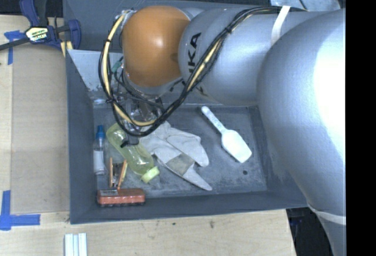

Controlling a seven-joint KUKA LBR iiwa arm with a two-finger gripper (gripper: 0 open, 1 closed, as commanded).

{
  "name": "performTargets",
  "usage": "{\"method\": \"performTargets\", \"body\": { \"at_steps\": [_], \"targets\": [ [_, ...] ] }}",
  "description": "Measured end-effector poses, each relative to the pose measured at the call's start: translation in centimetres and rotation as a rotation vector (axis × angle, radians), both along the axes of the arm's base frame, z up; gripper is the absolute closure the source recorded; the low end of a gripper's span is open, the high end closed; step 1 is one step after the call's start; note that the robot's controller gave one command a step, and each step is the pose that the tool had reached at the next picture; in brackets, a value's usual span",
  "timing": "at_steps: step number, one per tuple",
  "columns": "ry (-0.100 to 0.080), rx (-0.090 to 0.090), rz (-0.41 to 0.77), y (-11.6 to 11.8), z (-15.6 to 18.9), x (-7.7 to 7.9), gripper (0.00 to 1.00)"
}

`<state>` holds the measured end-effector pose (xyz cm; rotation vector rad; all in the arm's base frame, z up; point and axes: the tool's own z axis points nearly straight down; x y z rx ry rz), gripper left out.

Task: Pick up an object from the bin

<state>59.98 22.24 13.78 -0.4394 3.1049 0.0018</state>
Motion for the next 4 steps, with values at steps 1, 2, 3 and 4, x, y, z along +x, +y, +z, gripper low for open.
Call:
{"method": "performTargets", "body": {
  "at_steps": [1, 2, 3, 4],
  "targets": [
    [0.007, -0.001, -0.117, -0.2, -2.2, 0.8, 0.0],
    [0.0, 0.001, -0.068, -1.9, -2.7, -0.3, 0.0],
    [0.004, -0.001, 0.097, -3.1, -4.3, -0.3, 0.0],
    [-0.004, 0.008, -0.071, -4.6, -5.3, -0.8, 0.0]
  ]
}}
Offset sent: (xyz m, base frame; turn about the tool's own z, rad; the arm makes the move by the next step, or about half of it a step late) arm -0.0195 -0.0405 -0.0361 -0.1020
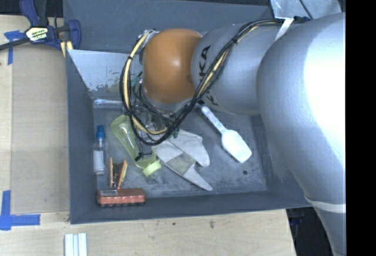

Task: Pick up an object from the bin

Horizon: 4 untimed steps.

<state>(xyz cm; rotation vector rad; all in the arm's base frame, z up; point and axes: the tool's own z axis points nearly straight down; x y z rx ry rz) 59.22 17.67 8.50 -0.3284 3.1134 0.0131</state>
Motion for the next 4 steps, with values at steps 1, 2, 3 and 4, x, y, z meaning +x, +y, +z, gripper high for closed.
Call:
{"method": "performTargets", "body": {
  "at_steps": [1, 2, 3, 4],
  "targets": [
    [-0.028, 0.003, 0.124, -2.3, 0.1, -1.2, 0.0],
    [0.003, -0.011, -0.015, -4.4, -1.4, -6.4, 1.0],
    [0.005, -0.01, -0.015, -4.4, -1.5, -6.5, 0.0],
    [0.005, -0.01, -0.016, -4.4, -1.5, -6.5, 0.0]
  ]
}}
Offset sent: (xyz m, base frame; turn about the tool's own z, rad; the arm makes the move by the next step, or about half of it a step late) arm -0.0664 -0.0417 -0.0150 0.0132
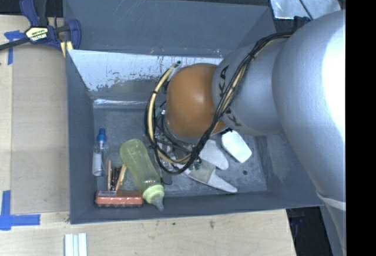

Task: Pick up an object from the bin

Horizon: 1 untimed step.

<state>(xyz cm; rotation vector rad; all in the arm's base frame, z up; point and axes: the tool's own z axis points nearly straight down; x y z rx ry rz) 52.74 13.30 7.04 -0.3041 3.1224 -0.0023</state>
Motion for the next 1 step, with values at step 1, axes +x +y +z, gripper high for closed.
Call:
{"method": "performTargets", "body": {
  "at_steps": [1],
  "targets": [
    [0.007, -0.001, 0.02, 0.35, 3.72, -0.08, 0.0]
  ]
}}
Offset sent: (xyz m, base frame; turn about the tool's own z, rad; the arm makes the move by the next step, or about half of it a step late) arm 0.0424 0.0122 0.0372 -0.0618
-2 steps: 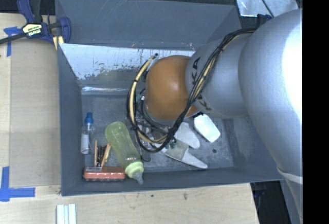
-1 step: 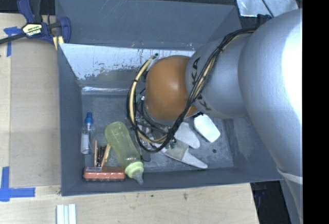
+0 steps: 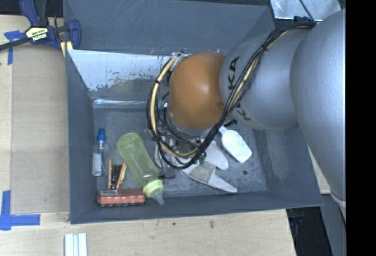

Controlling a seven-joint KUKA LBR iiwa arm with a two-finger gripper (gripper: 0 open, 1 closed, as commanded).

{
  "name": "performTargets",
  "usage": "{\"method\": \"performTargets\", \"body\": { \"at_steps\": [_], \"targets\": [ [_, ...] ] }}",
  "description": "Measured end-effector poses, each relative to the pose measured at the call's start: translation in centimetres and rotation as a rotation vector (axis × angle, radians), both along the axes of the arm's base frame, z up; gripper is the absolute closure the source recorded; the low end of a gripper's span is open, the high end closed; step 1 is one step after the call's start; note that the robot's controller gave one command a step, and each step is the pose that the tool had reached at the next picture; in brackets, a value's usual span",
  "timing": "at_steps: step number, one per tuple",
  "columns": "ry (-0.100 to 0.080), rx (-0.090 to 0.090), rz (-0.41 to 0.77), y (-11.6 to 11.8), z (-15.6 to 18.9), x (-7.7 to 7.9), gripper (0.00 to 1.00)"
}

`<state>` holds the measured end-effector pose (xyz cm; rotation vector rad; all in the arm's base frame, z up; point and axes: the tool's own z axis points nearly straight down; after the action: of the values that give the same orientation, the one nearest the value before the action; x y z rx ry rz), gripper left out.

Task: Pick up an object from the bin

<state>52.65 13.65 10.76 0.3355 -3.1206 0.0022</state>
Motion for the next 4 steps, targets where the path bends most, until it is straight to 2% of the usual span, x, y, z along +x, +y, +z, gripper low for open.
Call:
{"method": "performTargets", "body": {
  "at_steps": [1, 2, 3, 4],
  "targets": [
    [-0.015, 0.005, 0.03, 0.7, 1.6, 3.2, 0.0],
    [-0.005, 0.003, 0.039, -4.5, 1.6, 2.4, 0.0],
    [-0.007, 0.0, 0.045, -6.9, 1.4, 4.4, 0.0],
    [-0.006, 0.004, 0.089, -10.2, 1.3, 7.7, 0.0]
  ]
}}
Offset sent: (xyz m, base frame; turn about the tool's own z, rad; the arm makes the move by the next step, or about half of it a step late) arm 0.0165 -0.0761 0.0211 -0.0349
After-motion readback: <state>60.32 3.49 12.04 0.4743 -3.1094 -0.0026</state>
